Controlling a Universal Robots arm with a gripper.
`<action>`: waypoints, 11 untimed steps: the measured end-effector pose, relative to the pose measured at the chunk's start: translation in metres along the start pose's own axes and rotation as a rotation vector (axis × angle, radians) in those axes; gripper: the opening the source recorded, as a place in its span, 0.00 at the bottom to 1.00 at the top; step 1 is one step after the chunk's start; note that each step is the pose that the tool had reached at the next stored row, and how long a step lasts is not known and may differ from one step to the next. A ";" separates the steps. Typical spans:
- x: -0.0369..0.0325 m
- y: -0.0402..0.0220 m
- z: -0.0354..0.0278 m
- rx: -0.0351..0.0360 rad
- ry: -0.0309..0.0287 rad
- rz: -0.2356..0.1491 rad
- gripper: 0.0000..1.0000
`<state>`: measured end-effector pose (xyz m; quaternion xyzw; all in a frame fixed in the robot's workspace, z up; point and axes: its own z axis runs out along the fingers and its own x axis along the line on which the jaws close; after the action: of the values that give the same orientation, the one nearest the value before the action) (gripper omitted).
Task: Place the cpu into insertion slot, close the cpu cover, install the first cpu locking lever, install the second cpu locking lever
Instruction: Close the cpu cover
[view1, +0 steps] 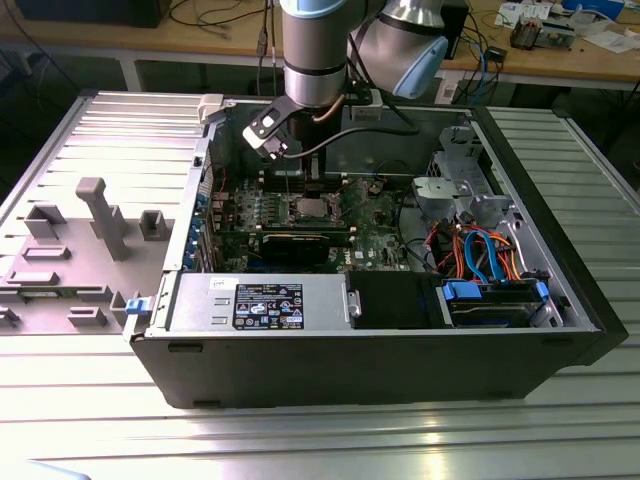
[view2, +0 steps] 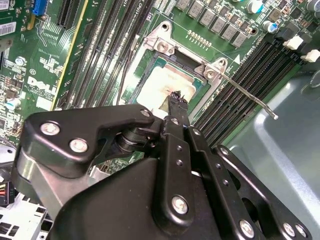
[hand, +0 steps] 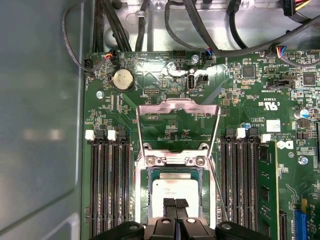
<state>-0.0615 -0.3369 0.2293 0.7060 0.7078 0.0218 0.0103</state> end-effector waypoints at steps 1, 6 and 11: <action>0.0000 0.0000 -0.0007 0.0001 0.0000 0.000 0.11; 0.0001 0.0002 -0.0049 0.0004 0.0000 0.000 0.11; 0.0002 0.0005 -0.0109 0.0012 0.0002 0.000 0.11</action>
<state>-0.0615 -0.3369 0.2402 0.7060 0.7078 0.0215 0.0098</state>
